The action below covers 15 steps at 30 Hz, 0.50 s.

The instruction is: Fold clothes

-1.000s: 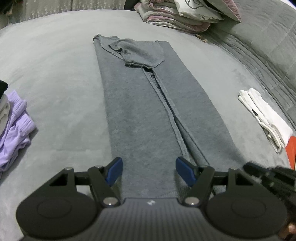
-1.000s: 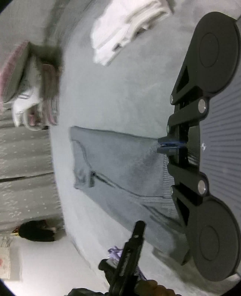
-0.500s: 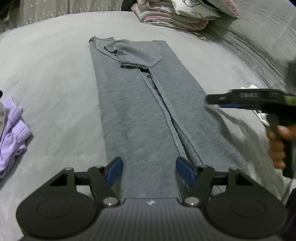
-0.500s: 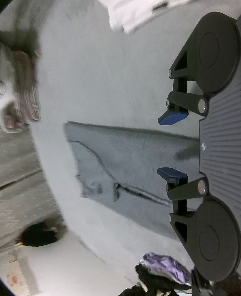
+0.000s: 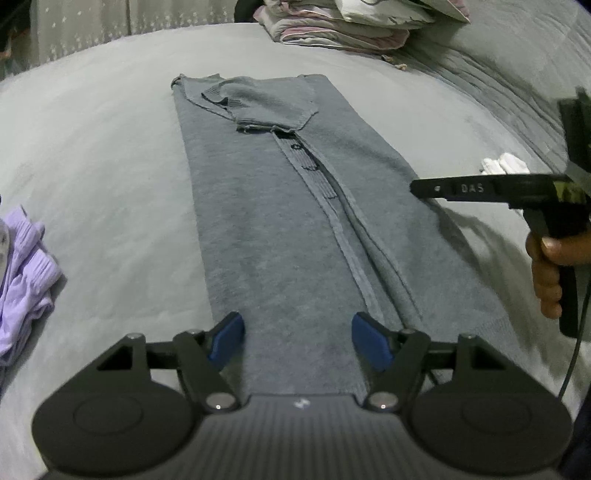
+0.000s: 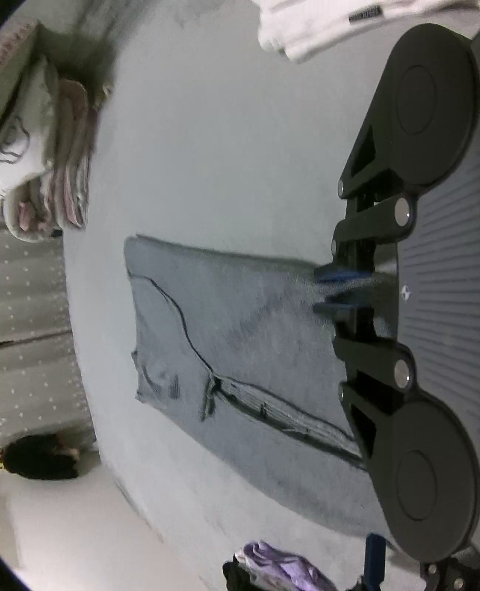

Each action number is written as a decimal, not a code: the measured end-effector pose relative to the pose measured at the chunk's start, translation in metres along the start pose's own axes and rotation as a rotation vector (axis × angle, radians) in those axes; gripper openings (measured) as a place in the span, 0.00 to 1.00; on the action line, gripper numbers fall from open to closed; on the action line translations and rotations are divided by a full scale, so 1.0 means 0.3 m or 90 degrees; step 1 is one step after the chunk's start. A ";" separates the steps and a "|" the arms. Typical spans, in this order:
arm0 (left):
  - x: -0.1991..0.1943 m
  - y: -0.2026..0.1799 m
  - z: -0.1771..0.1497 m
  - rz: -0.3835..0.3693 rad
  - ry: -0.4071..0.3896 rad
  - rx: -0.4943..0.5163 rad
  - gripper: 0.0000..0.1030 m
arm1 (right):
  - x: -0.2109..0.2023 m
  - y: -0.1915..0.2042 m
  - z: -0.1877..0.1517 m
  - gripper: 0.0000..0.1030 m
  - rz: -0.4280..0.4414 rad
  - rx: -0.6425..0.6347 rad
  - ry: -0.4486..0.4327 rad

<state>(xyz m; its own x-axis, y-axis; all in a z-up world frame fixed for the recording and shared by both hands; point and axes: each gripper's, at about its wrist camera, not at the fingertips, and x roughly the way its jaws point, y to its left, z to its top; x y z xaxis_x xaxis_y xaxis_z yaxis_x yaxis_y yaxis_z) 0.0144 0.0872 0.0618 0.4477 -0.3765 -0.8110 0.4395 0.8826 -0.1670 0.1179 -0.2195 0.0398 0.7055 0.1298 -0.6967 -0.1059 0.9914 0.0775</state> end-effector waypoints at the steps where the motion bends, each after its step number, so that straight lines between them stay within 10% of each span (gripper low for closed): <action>1: -0.003 0.003 0.000 -0.002 0.000 -0.003 0.66 | -0.018 0.012 -0.001 0.19 -0.006 -0.010 -0.012; 15: -0.015 0.004 -0.029 -0.002 0.002 0.005 0.66 | -0.048 0.233 -0.114 0.14 0.184 -0.092 0.032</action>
<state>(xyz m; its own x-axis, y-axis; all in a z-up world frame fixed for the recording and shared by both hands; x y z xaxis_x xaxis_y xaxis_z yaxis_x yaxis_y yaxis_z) 0.0061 0.0925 0.0604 0.4442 -0.3786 -0.8120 0.4471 0.8791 -0.1653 0.0765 -0.1529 0.0309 0.5964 0.4013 -0.6951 -0.3975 0.9001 0.1785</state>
